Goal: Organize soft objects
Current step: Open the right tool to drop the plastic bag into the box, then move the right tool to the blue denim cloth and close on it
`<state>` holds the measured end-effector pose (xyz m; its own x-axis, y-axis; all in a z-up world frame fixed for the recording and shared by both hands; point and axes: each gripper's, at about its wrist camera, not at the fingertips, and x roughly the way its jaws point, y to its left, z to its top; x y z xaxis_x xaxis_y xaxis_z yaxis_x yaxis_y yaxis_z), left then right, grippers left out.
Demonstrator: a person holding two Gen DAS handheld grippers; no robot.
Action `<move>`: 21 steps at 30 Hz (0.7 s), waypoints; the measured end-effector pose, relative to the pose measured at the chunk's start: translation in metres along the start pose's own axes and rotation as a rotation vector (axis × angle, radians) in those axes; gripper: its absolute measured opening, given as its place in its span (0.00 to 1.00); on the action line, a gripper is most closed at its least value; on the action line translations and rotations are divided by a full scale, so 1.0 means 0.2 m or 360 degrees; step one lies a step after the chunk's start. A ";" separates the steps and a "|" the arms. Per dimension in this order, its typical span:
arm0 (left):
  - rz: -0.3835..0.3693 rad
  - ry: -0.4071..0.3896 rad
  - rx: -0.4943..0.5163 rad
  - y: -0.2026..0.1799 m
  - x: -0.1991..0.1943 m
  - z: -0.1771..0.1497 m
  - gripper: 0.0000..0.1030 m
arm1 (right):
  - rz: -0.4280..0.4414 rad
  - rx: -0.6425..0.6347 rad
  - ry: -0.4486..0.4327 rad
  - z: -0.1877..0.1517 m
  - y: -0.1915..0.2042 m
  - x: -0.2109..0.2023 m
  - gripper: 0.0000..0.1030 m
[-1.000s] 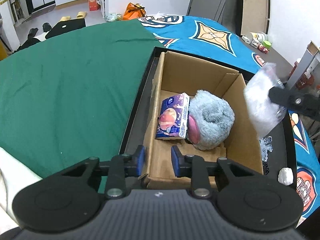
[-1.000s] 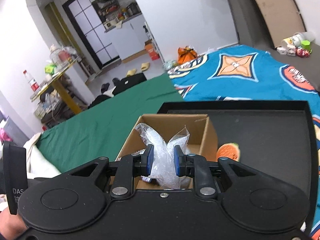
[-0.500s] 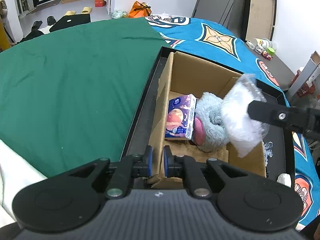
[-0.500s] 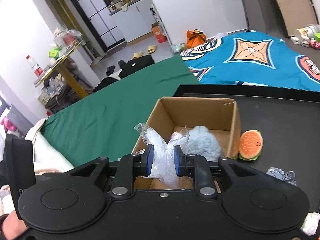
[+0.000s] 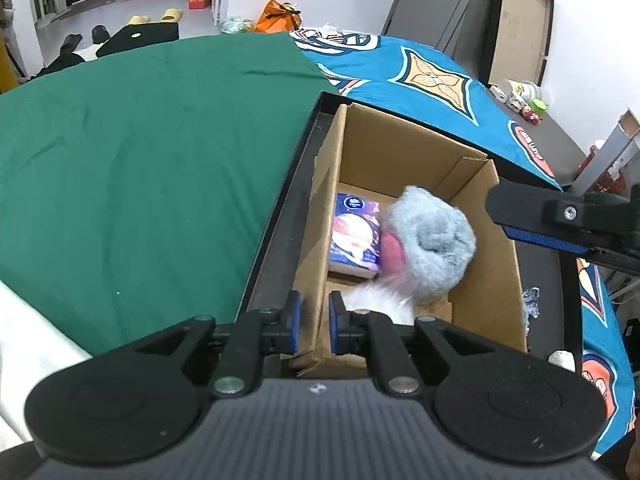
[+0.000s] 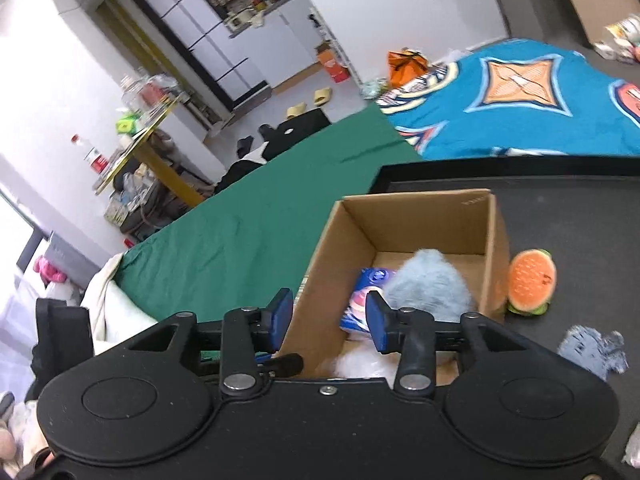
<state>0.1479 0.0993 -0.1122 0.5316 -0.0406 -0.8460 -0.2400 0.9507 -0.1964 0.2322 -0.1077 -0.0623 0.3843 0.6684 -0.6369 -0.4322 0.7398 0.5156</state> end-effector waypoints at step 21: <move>0.0141 -0.0058 0.0112 -0.09 -0.02 0.00 0.48 | -0.0304 0.0136 0.0186 0.07 -0.32 -0.13 0.43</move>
<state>0.1502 0.0832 -0.1060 0.5405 0.0549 -0.8395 -0.2308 0.9693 -0.0852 0.2614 -0.1724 -0.0703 0.3535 0.5057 -0.7869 -0.2879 0.8592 0.4229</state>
